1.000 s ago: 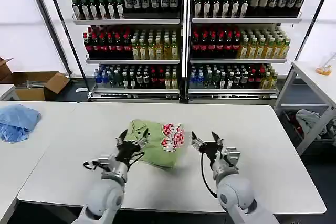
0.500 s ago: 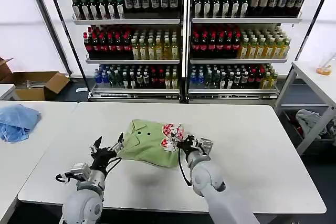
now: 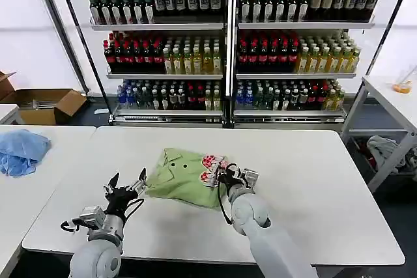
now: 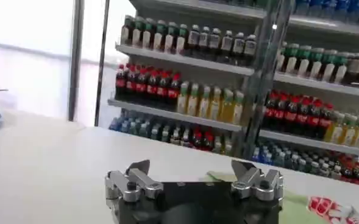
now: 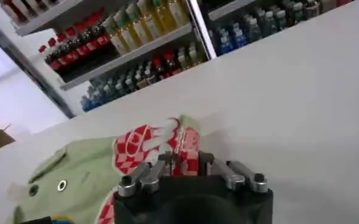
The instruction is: Fold and organize the clothes.
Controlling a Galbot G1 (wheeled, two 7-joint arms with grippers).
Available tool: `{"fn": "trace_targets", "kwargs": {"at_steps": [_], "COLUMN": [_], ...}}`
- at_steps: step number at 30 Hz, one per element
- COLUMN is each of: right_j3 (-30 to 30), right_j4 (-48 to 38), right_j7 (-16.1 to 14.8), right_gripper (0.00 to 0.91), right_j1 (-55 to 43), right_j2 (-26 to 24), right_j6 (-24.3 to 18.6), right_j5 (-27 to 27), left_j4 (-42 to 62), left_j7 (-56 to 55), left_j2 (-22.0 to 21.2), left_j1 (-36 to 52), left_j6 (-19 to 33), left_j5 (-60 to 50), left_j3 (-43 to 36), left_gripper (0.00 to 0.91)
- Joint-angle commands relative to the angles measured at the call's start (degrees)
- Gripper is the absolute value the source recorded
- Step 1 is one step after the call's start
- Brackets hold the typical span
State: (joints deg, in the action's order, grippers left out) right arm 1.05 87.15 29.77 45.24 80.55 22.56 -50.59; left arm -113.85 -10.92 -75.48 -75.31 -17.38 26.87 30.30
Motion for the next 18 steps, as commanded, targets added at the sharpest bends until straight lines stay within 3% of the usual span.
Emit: {"fn": "trace_targets", "kwargs": {"at_steps": [1,9,18], "right_j3": [0.2,-0.8,-2.4], "right_j4": [-5.3,-10.7,-22.2], "right_j7": [-1.6,-5.9,-15.8], "right_gripper": [0.000,0.000,0.000], "right_j1": [-3.0,-8.7,-21.2], "right_j2": [-1.0,-2.6,-5.1], "right_j6": [0.0,1.8,3.6], "right_j5": [3.2,6.2,13.8], "left_j4": [-0.1,0.2,0.0], "left_j7": [0.0,0.1,0.4], "left_j2": [0.1,0.1,0.2], "left_j1": [-0.5,-0.4,-0.5], "left_j6": [0.1,0.1,0.0], "left_j5": [0.1,0.3,0.2], "left_j3": [0.7,0.6,0.4], "left_gripper": [0.907,0.907,0.907]}}
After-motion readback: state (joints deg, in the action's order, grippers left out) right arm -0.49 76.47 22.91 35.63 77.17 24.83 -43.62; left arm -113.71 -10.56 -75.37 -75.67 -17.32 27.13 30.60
